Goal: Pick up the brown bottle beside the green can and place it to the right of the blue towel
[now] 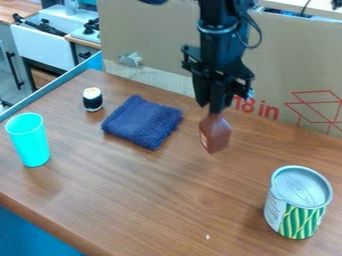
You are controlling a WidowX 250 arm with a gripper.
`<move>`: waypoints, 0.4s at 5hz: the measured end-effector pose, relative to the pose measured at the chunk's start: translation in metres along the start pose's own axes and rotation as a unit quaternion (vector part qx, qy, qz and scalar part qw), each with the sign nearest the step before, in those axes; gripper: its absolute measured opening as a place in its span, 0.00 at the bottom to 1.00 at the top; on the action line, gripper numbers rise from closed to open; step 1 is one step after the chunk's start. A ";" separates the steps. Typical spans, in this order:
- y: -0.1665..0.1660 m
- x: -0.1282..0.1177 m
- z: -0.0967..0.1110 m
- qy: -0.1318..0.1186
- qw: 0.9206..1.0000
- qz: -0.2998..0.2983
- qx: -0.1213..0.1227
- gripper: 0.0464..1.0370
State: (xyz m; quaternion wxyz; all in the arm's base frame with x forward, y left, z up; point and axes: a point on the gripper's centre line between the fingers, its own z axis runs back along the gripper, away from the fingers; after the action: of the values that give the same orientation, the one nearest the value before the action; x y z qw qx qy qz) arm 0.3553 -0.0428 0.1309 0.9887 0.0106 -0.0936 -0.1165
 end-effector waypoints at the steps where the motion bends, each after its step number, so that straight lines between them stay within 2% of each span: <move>1: 0.003 0.009 -0.008 0.022 0.997 0.067 -0.016 0.29; 2: 0.008 0.018 -0.018 0.033 0.992 0.125 -0.014 0.29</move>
State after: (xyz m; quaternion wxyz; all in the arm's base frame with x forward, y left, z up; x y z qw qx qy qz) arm 0.3774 -0.0391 0.1169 0.9981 -0.0107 -0.0598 0.0068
